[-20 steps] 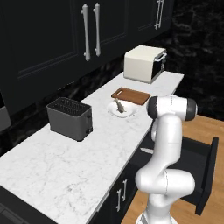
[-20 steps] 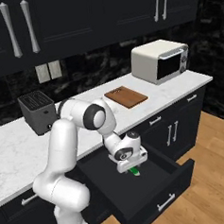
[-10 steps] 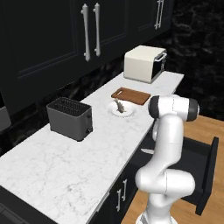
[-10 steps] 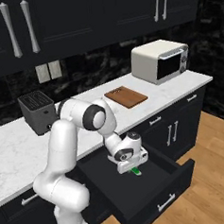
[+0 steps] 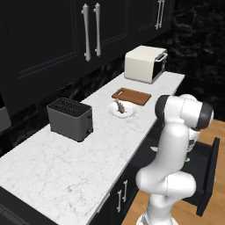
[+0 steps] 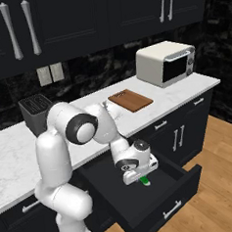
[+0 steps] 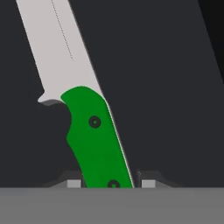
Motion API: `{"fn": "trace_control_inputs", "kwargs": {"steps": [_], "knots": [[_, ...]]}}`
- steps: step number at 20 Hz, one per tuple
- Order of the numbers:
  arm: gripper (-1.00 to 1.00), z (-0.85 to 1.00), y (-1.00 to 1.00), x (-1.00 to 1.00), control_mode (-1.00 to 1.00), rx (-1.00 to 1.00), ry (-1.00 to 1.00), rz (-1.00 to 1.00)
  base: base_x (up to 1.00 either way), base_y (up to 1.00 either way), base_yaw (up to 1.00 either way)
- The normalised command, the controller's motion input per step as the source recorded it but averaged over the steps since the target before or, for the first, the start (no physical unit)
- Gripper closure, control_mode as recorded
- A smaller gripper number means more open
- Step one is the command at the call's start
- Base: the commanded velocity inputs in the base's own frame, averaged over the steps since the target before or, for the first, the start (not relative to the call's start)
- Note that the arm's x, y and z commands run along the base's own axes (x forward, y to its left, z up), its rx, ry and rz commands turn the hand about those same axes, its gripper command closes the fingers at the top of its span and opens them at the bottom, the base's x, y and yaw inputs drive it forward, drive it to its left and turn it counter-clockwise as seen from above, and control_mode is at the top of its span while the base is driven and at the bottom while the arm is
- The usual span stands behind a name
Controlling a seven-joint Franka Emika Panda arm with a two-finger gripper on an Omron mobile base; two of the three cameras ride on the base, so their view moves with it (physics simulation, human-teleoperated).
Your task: Pick up the knife from the drawer and place it on the cutting board. Then place the meat from the plate to the cutting board.
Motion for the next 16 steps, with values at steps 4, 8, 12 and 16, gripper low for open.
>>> {"fn": "trace_control_inputs", "kwargs": {"steps": [4,8,12,16], "knots": [[1.0,1.0,-0.28,-0.45,-1.0,0.0,-0.01,0.0,0.0,0.0,0.0],[1.0,1.0,-0.19,-0.5,-1.0,0.0,0.0,0.0,0.0,0.0,0.0],[1.0,1.0,-0.01,-0.38,-1.0,0.01,0.0,0.0,0.0,0.0,0.0],[1.0,1.0,0.0,-0.15,-1.0,0.04,0.02,0.01,0.0,0.0,0.0]]}}
